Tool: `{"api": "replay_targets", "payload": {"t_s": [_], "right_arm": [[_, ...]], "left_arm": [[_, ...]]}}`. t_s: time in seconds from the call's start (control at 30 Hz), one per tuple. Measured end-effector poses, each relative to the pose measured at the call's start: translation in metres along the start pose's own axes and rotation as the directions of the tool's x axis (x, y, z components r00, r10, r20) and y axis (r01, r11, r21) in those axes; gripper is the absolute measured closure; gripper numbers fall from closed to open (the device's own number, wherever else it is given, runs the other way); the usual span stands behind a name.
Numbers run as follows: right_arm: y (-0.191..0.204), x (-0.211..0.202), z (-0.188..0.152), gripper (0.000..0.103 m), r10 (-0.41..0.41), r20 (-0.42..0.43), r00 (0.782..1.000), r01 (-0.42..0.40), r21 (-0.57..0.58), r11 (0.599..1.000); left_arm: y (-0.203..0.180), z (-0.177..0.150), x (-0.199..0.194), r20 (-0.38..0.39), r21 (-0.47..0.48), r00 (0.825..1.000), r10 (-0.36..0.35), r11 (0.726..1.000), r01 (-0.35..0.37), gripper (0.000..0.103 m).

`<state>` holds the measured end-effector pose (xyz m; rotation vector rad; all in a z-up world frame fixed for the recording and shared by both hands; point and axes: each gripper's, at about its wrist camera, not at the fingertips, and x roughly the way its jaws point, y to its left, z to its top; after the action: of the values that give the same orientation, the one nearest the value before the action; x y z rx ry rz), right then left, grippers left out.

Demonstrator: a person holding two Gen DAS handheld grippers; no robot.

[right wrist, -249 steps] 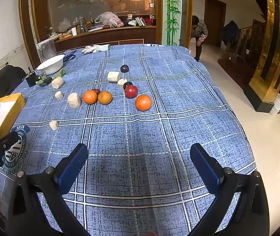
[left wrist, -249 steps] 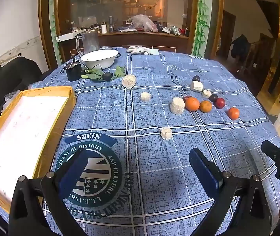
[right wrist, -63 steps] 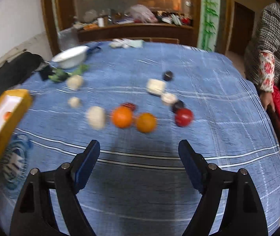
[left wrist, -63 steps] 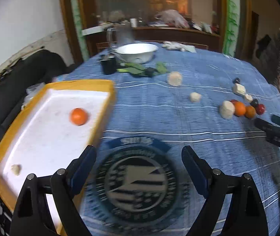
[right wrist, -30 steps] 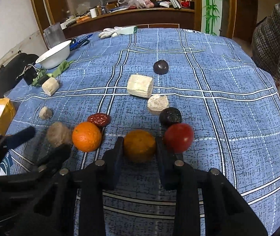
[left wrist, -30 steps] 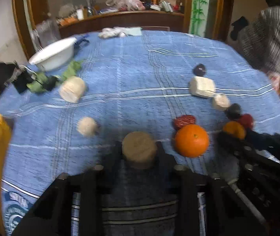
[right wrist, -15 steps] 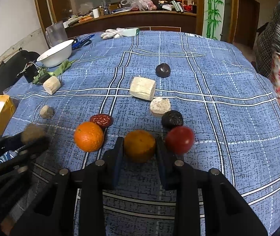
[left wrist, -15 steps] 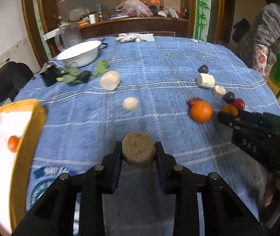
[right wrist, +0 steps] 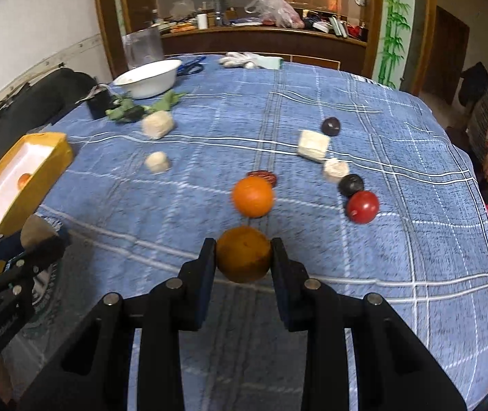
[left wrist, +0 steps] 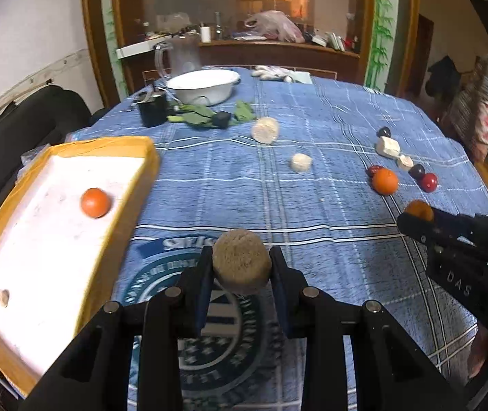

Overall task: Organize fruits
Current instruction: 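Carry the held orange and bun over the white tray with both grippers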

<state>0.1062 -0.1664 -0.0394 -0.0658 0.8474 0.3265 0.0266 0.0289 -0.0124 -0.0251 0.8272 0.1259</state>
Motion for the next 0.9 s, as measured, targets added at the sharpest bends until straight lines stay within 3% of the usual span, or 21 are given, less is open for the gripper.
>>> {"api": "replay_targets", "payload": {"t_s": [0.37, 0.9], "right_arm": [[0.06, -0.025, -0.005, 0.07, 0.05, 0.024, 0.998, -0.048, -0.075, 0.996], [0.132, -0.041, -0.005, 0.069, 0.19, 0.046, 0.981, -0.179, -0.179, 0.967]], "left_arm": [[0.05, -0.008, -0.028, 0.029, -0.08, 0.996, 0.079, 0.994, -0.076, 0.072], [0.108, -0.017, -0.039, 0.013, -0.162, 0.981, 0.196, 0.968, -0.191, 0.072]]}}
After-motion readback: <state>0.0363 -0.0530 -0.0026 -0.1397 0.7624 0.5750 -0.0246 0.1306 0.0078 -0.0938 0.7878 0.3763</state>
